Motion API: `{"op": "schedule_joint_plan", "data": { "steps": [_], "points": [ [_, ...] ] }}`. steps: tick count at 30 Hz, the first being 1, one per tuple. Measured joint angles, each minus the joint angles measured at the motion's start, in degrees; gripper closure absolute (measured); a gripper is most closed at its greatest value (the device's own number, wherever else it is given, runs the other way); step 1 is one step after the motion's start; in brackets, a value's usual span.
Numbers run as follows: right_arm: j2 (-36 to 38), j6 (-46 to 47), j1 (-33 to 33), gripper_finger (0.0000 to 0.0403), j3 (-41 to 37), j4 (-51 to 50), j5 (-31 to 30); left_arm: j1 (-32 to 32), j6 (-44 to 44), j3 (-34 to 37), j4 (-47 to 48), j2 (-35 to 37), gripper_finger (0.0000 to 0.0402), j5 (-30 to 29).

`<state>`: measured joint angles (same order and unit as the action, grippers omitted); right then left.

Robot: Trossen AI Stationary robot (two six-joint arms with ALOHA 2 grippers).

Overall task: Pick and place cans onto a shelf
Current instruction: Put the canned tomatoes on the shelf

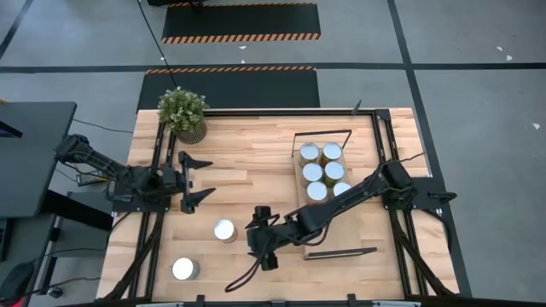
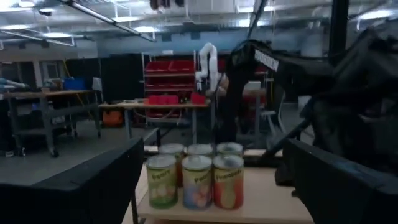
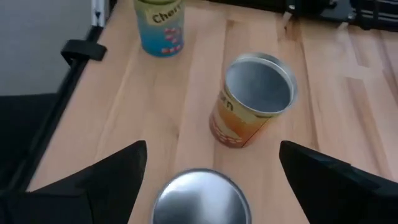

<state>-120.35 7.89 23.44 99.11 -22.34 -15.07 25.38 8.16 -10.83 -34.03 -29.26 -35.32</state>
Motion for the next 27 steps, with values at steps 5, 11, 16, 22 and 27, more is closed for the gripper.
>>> {"op": "schedule_joint_plan", "data": {
  "steps": [5,11,16,22,27],
  "points": [
    [-1.5,1.3,0.0,0.0028,0.0,-1.2,-1.5,0.0,-0.4,0.2,4.0,3.1,0.0013,-1.6],
    [-3.0,1.6,0.0,0.0028,-0.3,-3.4,-1.4,0.0,-2.0,0.2,4.5,3.8,0.0013,-2.2],
    [-3.6,2.5,0.0,0.0028,-0.3,-5.5,-1.4,0.0,-3.1,0.2,5.0,3.8,0.0013,-2.0],
    [-3.6,3.6,-0.1,0.0035,-0.3,-9.3,-1.7,0.0,-3.9,0.2,5.0,3.8,0.0013,-2.0],
    [-3.6,5.9,-1.0,0.0066,-0.3,-11.0,-1.7,0.0,-4.5,0.2,5.0,3.8,0.0013,-2.0]
  ]
}}
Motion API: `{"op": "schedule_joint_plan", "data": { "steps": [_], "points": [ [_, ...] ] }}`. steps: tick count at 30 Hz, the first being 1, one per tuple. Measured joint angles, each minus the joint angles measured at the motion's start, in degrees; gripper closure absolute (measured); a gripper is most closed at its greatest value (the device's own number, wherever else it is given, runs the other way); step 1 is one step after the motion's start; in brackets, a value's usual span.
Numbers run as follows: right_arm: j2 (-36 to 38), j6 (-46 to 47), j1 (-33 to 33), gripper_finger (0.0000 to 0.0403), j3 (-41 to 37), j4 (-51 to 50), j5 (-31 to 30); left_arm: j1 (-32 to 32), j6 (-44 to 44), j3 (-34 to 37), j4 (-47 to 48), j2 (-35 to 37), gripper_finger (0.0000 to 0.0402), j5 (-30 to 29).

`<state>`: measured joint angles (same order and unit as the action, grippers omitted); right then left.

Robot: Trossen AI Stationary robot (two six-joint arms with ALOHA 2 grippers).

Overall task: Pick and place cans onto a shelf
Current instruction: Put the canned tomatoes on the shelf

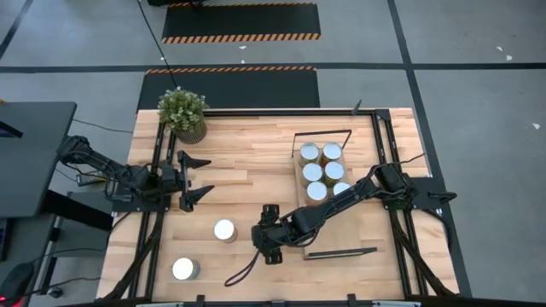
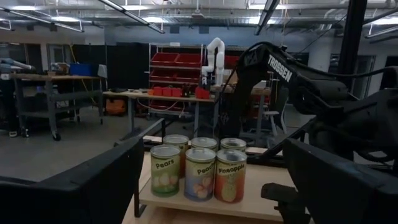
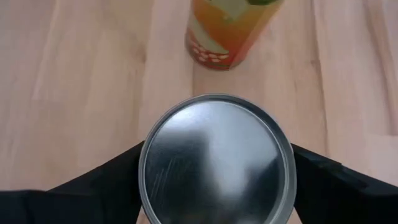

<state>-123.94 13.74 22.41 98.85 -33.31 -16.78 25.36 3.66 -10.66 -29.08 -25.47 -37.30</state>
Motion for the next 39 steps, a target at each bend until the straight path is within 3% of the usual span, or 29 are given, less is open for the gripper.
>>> {"op": "schedule_joint_plan", "data": {
  "steps": [4,10,19,22,31,39],
  "points": [
    [0.0,-0.2,-0.5,0.0081,0.2,-0.1,0.2,0.0,0.0,0.0,-0.1,0.0,0.0013,0.0],
    [4.3,-0.3,-0.5,0.0067,0.2,-4.2,-0.2,0.0,-0.1,0.0,0.3,0.0,0.0013,0.0],
    [16.1,9.4,3.1,0.0070,-1.1,-20.8,-7.5,0.0,-0.5,0.0,0.7,0.0,0.0013,0.0],
    [20.1,14.8,5.2,0.0068,-5.2,-23.5,-9.5,0.0,-0.5,0.0,0.6,0.0,0.0013,0.0],
    [32.8,28.4,8.1,0.0065,-23.0,-21.2,-8.2,0.0,-2.0,0.0,0.7,0.0,0.0013,0.0],
    [39.7,37.9,10.9,0.0064,-30.4,-22.6,-4.3,0.0,3.4,0.0,-3.1,0.0,0.0013,-1.6]
  ]
}}
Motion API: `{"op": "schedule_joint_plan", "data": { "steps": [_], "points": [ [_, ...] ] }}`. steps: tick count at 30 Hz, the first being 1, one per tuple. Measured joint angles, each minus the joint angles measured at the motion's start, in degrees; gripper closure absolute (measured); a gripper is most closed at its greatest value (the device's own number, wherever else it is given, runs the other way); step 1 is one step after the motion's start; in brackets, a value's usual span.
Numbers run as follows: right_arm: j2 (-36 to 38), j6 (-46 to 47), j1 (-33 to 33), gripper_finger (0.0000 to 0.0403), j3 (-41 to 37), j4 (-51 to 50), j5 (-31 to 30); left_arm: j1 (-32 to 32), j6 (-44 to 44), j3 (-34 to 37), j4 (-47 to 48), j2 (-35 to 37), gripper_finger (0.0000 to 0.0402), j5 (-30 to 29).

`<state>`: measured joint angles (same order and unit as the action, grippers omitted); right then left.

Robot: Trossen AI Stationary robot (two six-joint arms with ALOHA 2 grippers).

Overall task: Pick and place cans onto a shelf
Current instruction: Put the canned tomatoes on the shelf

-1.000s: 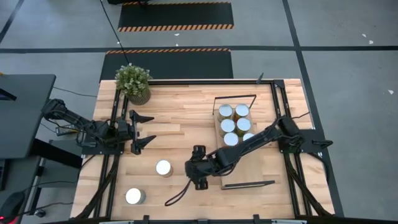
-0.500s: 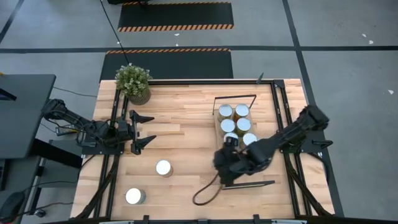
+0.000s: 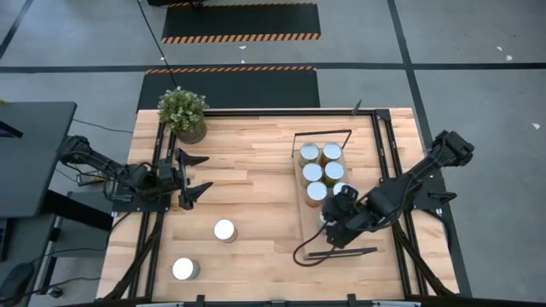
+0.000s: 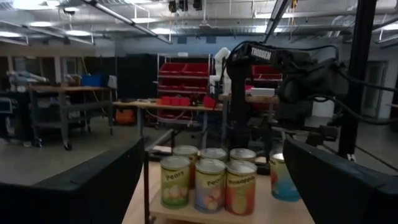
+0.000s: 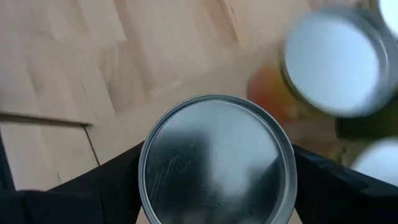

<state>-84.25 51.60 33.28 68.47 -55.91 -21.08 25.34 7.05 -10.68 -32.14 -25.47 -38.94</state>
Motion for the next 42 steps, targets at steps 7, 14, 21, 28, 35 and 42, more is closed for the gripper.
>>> {"op": "schedule_joint_plan", "data": {
  "steps": [7,14,21,28,35,42],
  "points": [
    [2.1,10.1,3.6,0.0064,-2.1,-5.6,0.2,0.0,1.7,0.0,-0.9,0.0,0.0013,0.0],
    [1.9,23.3,7.7,0.0064,-3.0,-13.2,-4.3,0.0,8.3,0.0,-5.8,0.0,0.0013,0.0],
    [1.9,33.4,11.0,0.0064,-4.7,-15.3,-6.3,0.0,11.6,0.0,-7.4,0.0,0.0013,0.0],
    [1.9,40.6,12.2,0.0064,-6.1,-15.3,-7.4,-0.2,11.8,0.0,-7.7,0.0,0.0013,0.0],
    [1.8,48.1,12.9,0.0064,-10.3,-12.1,-8.8,-0.2,11.7,0.0,-7.7,0.0,0.0013,0.0],
    [1.8,49.8,12.9,0.0064,-10.7,-10.8,-8.1,-0.2,12.1,0.0,-8.2,0.0,0.0013,0.0]
  ]
}}
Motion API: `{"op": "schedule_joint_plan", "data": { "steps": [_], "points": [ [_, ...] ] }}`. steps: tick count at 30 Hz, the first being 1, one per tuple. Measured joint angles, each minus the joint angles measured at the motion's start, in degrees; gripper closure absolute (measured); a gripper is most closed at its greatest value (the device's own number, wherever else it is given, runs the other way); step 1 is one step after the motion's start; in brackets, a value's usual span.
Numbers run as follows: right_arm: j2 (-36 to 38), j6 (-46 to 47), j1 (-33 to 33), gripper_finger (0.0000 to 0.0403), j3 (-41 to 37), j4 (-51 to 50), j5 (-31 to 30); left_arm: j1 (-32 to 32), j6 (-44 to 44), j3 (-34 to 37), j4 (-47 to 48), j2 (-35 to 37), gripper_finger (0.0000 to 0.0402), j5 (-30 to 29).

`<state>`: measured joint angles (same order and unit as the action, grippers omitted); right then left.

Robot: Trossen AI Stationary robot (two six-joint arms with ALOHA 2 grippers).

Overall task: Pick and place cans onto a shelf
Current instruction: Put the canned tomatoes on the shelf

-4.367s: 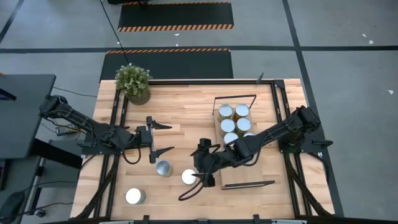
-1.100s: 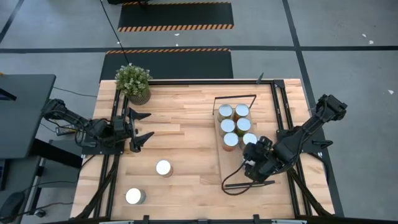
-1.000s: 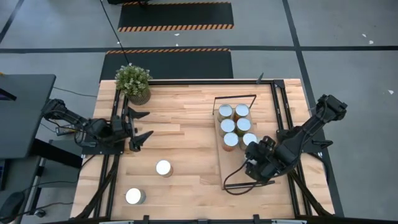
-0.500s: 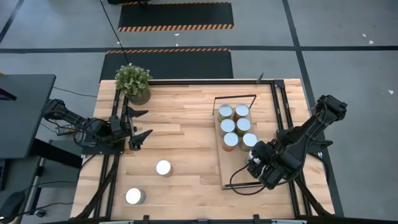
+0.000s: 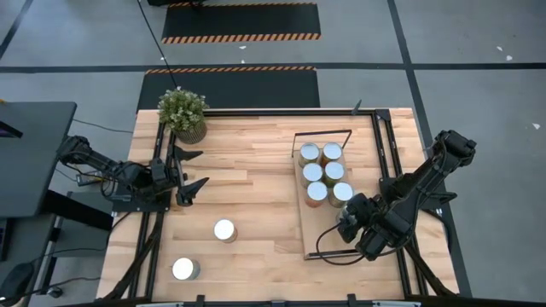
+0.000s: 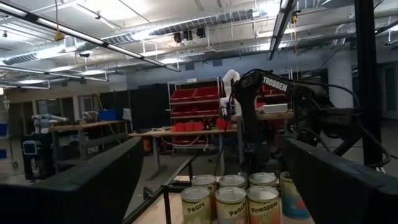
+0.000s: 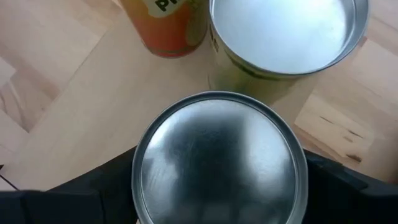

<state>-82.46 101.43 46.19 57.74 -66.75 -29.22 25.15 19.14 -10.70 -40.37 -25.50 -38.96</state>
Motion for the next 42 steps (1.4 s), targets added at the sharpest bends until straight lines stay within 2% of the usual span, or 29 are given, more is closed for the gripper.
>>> {"op": "schedule_joint_plan", "data": {
  "steps": [12,25,42],
  "points": [
    [0.0,-1.7,-0.4,0.0061,2.4,0.0,1.0,0.0,0.2,0.0,-0.1,0.0,0.0013,0.0],
    [0.0,-3.5,-3.5,0.0020,3.1,-0.5,2.6,0.0,0.1,0.0,-0.1,0.0,0.0013,0.0],
    [0.0,-4.6,-5.8,0.0018,4.2,-2.0,2.3,0.0,0.1,0.0,0.0,0.0,0.0013,0.0]
  ]
}}
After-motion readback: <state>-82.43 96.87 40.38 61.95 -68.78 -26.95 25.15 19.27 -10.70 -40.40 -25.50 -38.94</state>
